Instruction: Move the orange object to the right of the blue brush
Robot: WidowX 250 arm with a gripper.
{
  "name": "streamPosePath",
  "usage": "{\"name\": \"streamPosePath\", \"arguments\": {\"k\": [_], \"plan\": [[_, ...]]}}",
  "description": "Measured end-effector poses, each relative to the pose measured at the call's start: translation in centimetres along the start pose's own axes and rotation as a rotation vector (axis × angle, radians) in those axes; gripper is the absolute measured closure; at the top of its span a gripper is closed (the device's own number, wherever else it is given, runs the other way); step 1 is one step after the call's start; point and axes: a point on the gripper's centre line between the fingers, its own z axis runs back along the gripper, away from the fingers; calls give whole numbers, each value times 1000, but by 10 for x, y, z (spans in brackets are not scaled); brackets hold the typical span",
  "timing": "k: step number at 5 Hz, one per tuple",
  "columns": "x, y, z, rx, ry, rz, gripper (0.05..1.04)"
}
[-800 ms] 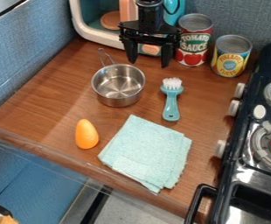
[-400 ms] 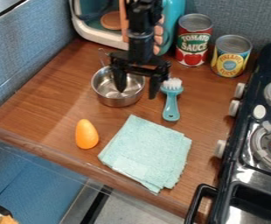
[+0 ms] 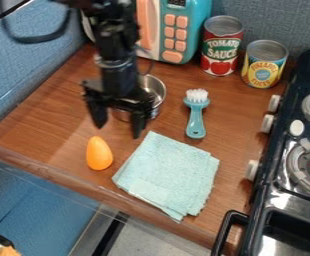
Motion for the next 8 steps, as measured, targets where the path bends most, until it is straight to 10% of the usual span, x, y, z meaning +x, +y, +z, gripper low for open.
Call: {"name": "streamPosePath", "arguments": {"k": [5, 8], "plan": [[-21, 25, -25, 117, 12, -41, 84], [-31, 28, -31, 142, 39, -55, 477]]}}
